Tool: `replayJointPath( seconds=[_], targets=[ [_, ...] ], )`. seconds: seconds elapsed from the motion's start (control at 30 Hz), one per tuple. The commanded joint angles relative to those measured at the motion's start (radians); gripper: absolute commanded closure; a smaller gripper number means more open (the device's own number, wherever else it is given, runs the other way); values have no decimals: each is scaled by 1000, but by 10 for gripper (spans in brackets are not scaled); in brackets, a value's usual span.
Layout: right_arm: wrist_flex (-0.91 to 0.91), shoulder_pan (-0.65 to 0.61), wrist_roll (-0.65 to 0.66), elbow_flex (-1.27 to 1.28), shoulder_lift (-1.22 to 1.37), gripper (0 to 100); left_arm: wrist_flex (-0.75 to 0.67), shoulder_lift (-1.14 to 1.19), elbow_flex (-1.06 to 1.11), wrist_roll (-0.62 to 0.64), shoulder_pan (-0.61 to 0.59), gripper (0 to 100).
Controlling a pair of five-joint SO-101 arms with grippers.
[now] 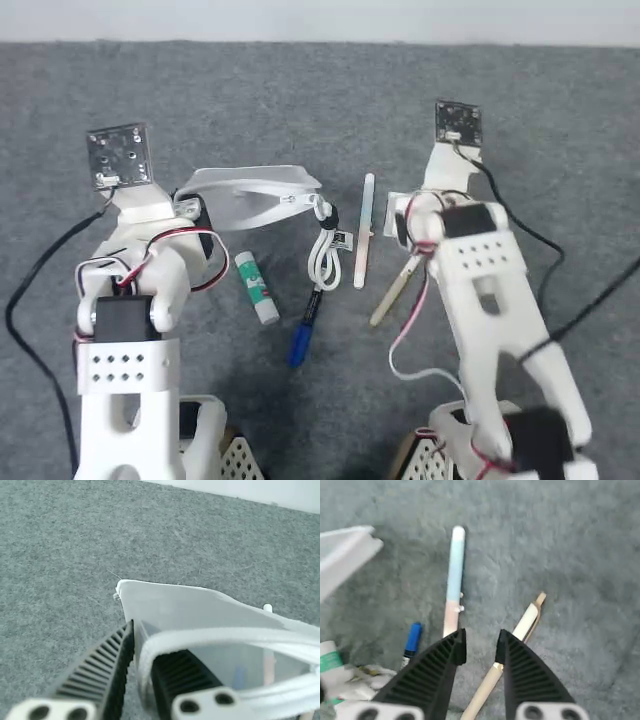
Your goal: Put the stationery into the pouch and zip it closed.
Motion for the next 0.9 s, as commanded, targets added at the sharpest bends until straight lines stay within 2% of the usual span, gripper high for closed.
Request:
replayJointPath(
  seconds=[0.0, 0.17, 0.3, 0.47, 0.87],
  targets=[
    [44, 30, -14, -112, 56, 900, -25, -6, -13, 17, -8, 989],
    [62, 90, -18, -187, 189, 900, -25, -6, -13, 17, -8, 989],
    [77, 107, -91, -252, 300, 900, -25, -6, -13, 17, -8, 989],
    [139, 101, -92, -347, 432, 900, -25, -6, -13, 17, -8, 989],
    [142, 134, -92, -499, 676, 901, -25, -6, -13, 15, -8, 989]
  ],
)
